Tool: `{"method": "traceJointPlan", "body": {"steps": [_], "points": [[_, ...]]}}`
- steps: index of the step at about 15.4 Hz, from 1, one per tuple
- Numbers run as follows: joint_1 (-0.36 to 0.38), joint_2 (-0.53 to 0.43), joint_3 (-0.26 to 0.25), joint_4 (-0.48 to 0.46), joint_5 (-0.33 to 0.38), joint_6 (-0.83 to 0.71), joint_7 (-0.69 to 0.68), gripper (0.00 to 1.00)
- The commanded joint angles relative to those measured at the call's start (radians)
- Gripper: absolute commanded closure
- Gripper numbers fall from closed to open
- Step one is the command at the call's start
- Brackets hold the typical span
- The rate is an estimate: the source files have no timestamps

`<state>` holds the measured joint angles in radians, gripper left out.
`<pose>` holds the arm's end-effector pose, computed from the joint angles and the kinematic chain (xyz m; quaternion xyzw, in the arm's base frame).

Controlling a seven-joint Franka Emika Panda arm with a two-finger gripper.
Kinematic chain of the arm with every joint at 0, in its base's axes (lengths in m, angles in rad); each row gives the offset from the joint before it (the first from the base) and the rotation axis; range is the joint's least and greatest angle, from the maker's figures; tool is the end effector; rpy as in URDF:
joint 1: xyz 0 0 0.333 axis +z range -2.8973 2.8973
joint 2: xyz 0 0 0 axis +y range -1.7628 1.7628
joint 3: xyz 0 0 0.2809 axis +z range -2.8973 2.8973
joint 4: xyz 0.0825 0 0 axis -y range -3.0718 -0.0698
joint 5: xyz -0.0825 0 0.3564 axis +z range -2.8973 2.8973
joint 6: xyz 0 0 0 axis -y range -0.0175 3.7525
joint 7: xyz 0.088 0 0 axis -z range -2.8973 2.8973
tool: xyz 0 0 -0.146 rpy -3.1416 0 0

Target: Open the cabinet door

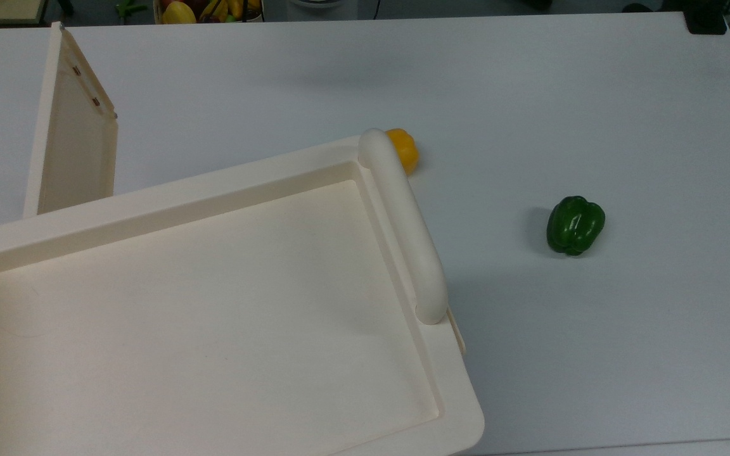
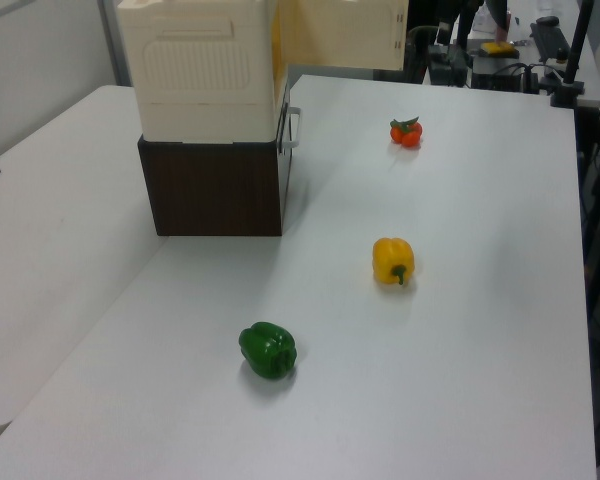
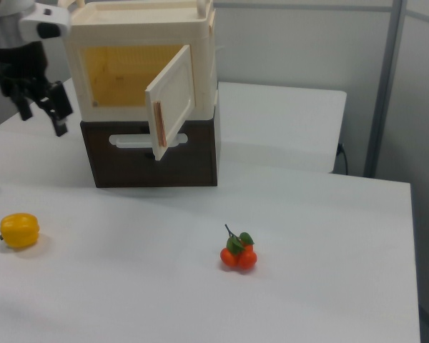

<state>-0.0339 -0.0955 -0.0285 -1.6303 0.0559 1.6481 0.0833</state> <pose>0.5119 -0.0248 0.5809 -0.9953 0.0732 -0.0563 0.0299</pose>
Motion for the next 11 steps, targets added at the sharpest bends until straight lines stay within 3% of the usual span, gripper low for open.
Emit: {"method": "traceJointPlan", "body": {"steps": [1, 5, 11], "points": [[-0.001, -0.004, 0.042, -0.025, 0.013, -0.004, -0.014, 0.0], [-0.001, 0.026, 0.044, -0.026, 0.009, 0.048, -0.126, 0.0], [0.008, 0.028, 0.035, -0.026, 0.002, 0.045, -0.129, 0.0]]}}
